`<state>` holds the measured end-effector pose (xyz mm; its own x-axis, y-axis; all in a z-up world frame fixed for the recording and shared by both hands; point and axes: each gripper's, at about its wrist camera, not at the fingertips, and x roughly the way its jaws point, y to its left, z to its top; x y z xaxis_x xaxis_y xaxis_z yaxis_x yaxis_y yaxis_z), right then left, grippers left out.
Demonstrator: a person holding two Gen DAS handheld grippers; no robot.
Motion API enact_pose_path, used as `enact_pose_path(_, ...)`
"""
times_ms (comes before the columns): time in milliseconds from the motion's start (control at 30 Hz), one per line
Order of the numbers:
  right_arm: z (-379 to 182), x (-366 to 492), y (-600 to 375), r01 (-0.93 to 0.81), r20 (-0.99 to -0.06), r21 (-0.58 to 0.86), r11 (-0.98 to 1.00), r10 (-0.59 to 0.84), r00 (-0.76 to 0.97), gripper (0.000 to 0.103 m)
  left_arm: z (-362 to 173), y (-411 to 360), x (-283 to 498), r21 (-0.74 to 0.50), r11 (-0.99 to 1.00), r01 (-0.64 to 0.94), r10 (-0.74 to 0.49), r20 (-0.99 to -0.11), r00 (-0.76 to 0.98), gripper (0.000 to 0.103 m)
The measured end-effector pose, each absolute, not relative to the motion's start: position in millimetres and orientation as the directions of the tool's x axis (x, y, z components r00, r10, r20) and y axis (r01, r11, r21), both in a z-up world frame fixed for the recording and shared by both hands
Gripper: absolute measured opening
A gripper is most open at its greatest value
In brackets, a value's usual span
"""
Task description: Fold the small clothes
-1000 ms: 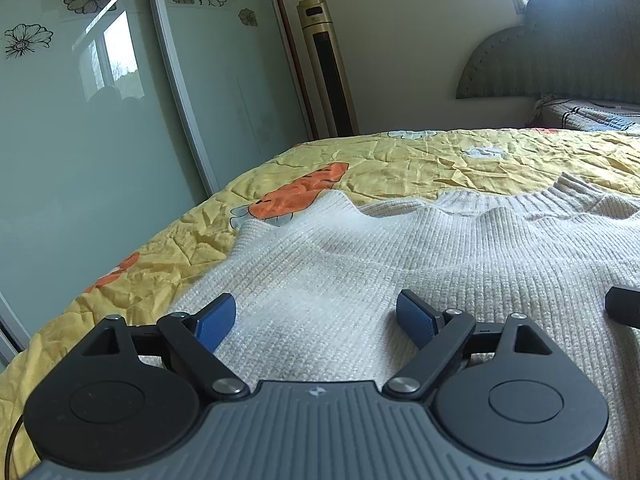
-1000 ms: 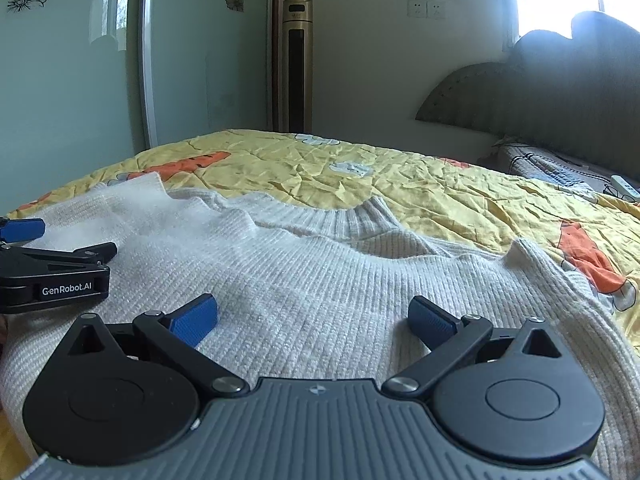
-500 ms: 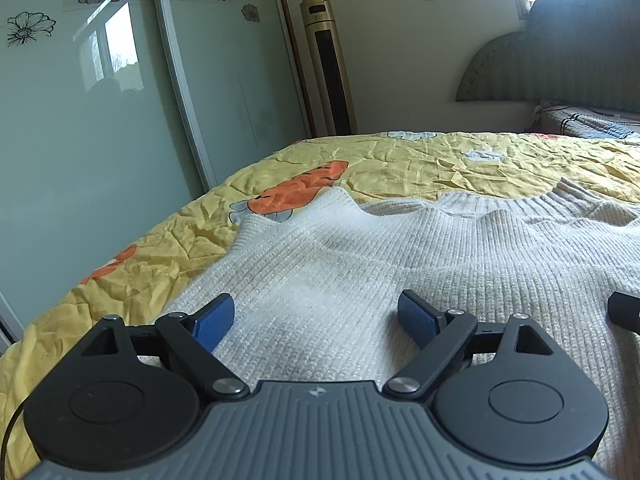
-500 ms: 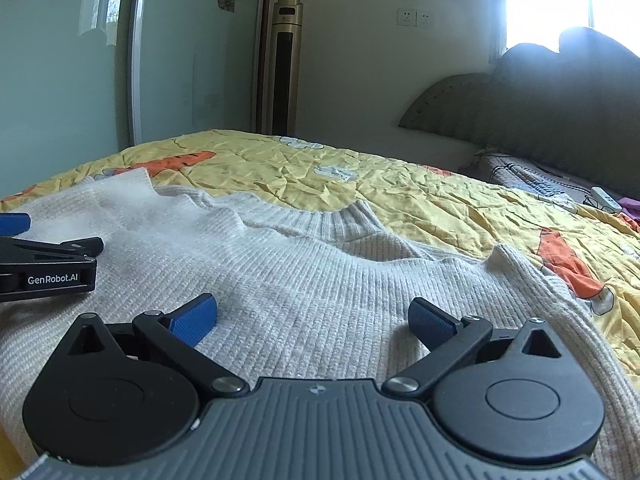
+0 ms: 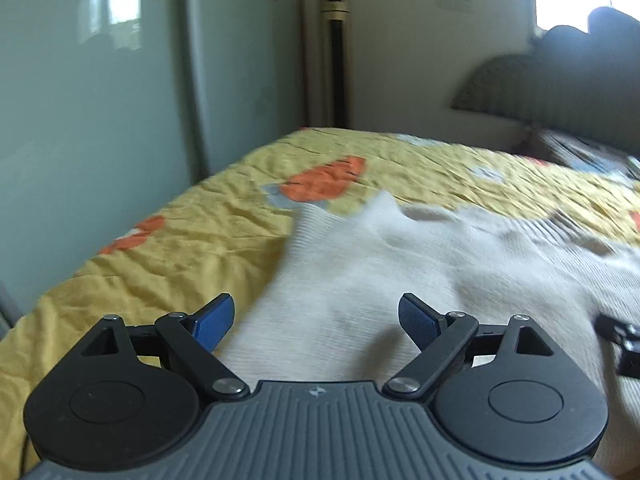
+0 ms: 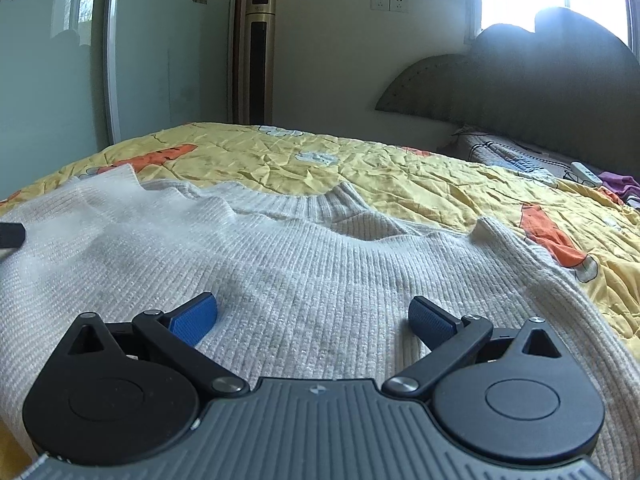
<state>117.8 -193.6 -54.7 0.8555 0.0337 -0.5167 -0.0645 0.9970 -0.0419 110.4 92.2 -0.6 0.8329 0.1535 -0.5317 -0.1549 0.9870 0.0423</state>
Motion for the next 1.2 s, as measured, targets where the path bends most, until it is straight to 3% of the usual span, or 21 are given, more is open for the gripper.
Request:
enact_pose_path(133, -54, 116, -194, -0.059, -0.513, -0.045, 0.997, 0.028, 0.858, 0.103, 7, 123, 109, -0.016, 0.978, -0.209, 0.172, -0.507, 0.844, 0.09)
enact_pose_path(400, -54, 114, -191, -0.049, -0.508, -0.064, 0.997, 0.01, 0.861, 0.103, -24, 144, 126, -0.048, 0.974, -0.223, 0.151, -0.596, 0.789, 0.09)
enact_pose_path(767, -55, 115, -194, -0.052, -0.514, -0.039, 0.998, 0.024, 0.858, 0.103, -33, 122, 119, 0.099, 0.964, -0.246, 0.261, -0.505, 0.822, 0.099)
enact_pose_path(1200, -55, 114, -189, -0.042, -0.507, -0.077, 0.996, -0.003, 0.862, 0.103, -34, 122, 119, 0.097, 0.963, -0.253, 0.267, -0.504, 0.821, 0.101)
